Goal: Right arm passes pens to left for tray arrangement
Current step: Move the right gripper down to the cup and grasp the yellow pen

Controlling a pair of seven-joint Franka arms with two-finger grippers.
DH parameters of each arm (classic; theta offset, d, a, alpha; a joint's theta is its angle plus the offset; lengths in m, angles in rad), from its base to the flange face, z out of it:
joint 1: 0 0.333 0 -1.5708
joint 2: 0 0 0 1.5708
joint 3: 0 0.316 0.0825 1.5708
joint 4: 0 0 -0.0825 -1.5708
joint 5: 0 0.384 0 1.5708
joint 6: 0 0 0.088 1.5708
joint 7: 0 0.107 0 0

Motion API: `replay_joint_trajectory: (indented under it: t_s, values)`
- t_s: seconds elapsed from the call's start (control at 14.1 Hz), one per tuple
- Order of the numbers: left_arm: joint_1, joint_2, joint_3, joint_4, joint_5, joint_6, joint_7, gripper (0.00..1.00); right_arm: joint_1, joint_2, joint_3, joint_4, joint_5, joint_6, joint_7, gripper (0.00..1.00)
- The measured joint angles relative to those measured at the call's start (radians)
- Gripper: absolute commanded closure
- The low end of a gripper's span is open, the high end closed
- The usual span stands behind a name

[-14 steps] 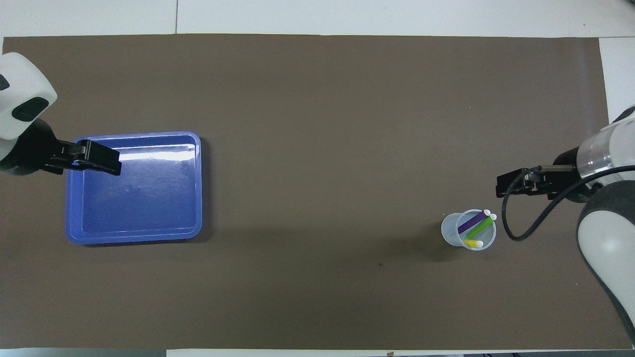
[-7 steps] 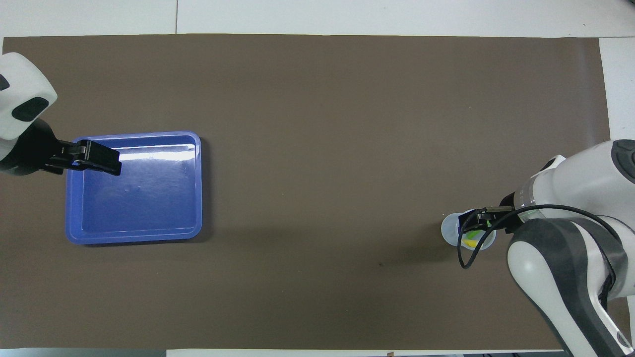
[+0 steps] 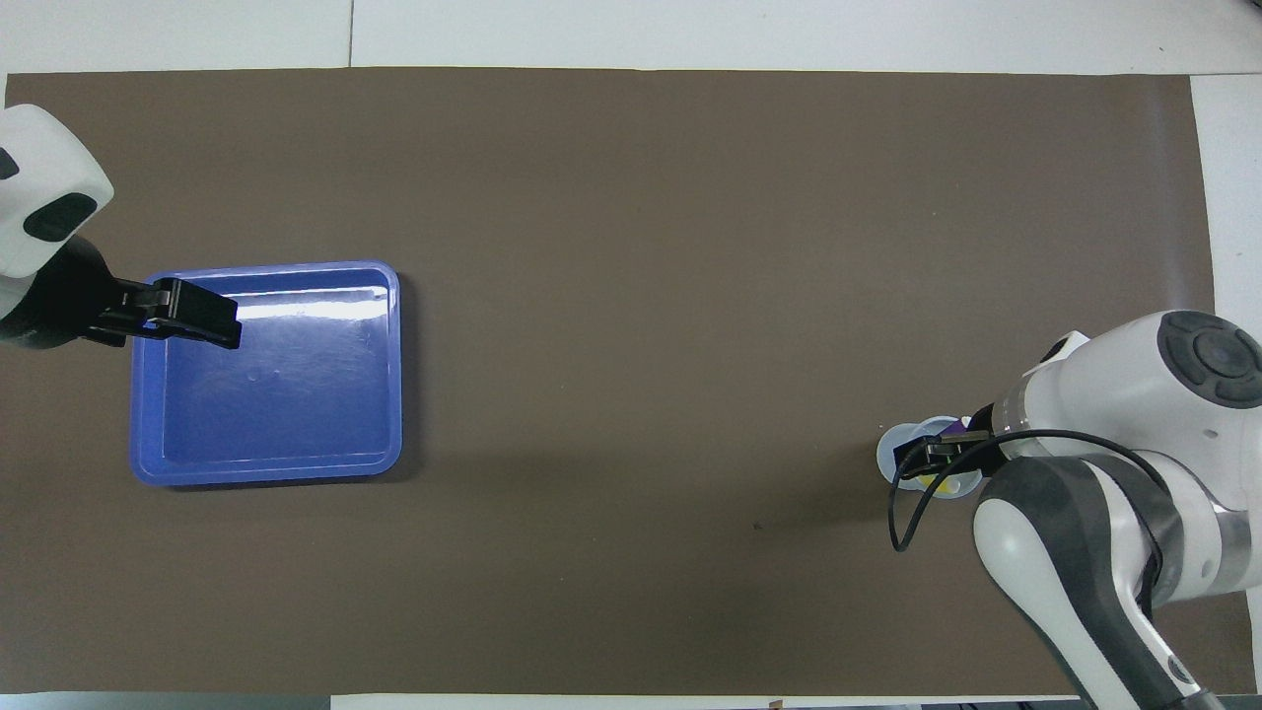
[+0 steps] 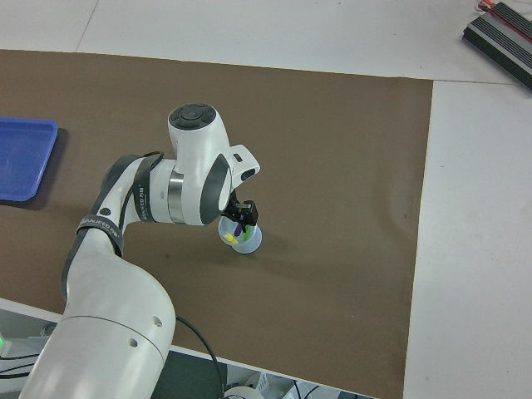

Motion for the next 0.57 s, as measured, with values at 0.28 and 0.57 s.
replay_joint_trajectory:
  t_s: [0.28,0.57]
  values:
    - [0.0,0.0,0.0,0.0,0.0,0.0,0.0,0.0,0.015,-0.02,0.007,-0.025,-0.008,0.001,-0.005,0.12]
    - [0.0,0.0,0.0,0.0,0.0,0.0,0.0,0.0,0.02,-0.036,0.008,-0.039,-0.027,0.001,-0.005,0.19]
